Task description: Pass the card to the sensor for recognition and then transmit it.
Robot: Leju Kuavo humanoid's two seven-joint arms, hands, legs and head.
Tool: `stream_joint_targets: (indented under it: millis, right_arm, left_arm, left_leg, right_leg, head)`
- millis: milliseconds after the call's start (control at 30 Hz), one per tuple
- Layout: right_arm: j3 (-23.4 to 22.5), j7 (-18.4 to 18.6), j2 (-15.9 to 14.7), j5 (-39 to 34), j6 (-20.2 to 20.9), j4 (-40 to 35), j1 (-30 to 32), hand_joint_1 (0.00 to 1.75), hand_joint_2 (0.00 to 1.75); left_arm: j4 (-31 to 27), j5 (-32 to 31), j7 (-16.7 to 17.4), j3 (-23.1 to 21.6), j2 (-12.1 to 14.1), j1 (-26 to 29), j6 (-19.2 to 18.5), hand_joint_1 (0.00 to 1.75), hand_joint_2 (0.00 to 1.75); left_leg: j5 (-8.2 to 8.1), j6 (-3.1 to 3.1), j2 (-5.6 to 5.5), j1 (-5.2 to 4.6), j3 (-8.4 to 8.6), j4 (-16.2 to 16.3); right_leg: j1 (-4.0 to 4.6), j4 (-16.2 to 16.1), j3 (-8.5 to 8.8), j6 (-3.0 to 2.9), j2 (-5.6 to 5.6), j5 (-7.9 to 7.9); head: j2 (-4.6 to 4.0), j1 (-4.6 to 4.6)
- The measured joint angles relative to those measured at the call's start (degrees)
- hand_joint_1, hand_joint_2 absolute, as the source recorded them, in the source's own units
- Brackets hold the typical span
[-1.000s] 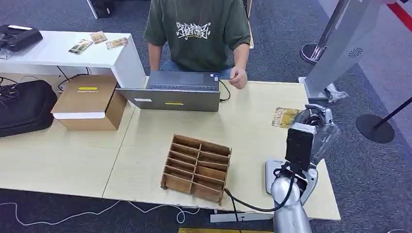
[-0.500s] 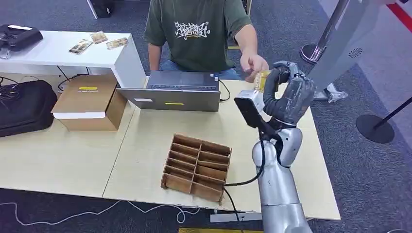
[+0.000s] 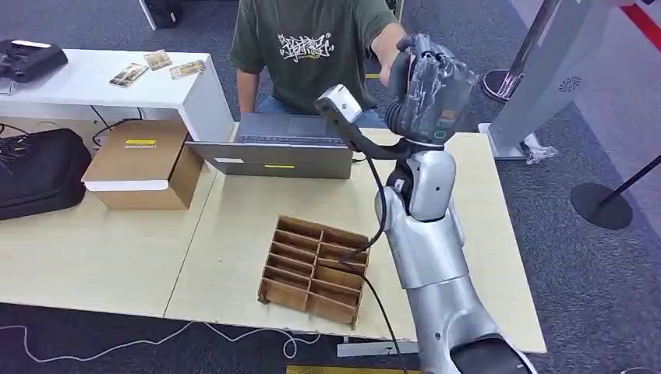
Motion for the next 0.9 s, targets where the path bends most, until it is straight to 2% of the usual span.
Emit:
stream_joint_targets:
  millis: [100,167,267,367,533,900]
  right_arm:
    - [2.07,1.03,-0.79,-0.02,0.0,0.85,-0.87,1.75,1.75]
    - [4.24,4.88,-1.68,0.0,0.0,1.79,-1.91,1.75,1.75]
    - [10.89,13.12,-3.82,-0.02,0.0,4.86,-5.24,1.75,1.75]
    - [17.47,17.51,-5.24,-0.02,0.0,9.12,-8.61,1.75,1.75]
    - [22.07,17.77,-5.81,-0.02,0.0,15.6,-11.31,1.75,1.75]
    - [23.71,17.14,-5.86,-0.02,-0.02,20.74,-12.05,1.75,1.75]
  left_arm:
    - [-0.02,-0.07,0.0,0.0,0.11,0.01,0.0,0.0,0.0]
    - [-0.04,-0.66,0.0,0.0,0.15,-0.02,0.0,0.0,0.0]
    - [-0.07,-2.08,0.0,0.0,0.17,-0.05,0.0,0.0,0.0]
    - [-0.33,-3.47,0.15,0.0,0.2,-0.31,-0.02,0.0,0.0]
    - [-0.5,-4.26,0.41,0.0,0.2,-0.86,-0.13,0.0,0.0]
    - [-0.55,-4.09,0.52,0.0,0.2,-0.95,-0.2,0.0,0.0]
  left_leg:
    - [0.0,0.0,0.0,0.0,-0.01,0.0]
    - [0.0,0.0,0.0,-0.01,-0.02,0.0]
    - [0.0,0.0,0.05,-0.01,-0.01,0.0]
    - [0.02,-0.02,0.03,0.0,0.0,0.01]
    - [0.03,-0.02,0.02,0.01,0.0,0.01]
    - [0.03,-0.02,0.02,0.0,-0.01,0.01]
  right_leg:
    - [0.0,0.0,0.0,0.0,0.0,0.0]
    - [0.0,0.0,0.0,0.0,-0.01,0.0]
    - [0.0,0.0,-0.02,-0.01,0.08,0.02]
    - [0.0,0.0,-0.03,-0.04,0.06,0.04]
    - [0.0,0.01,-0.02,-0.05,0.06,0.04]
    - [0.0,-0.01,-0.02,-0.05,0.06,0.05]
  head:
    - [0.0,-0.02]
    - [0.0,0.0]
    - [0.0,-0.04]
    - [-0.02,0.0]
    - [0.0,-0.04]
    - [0.0,-0.04]
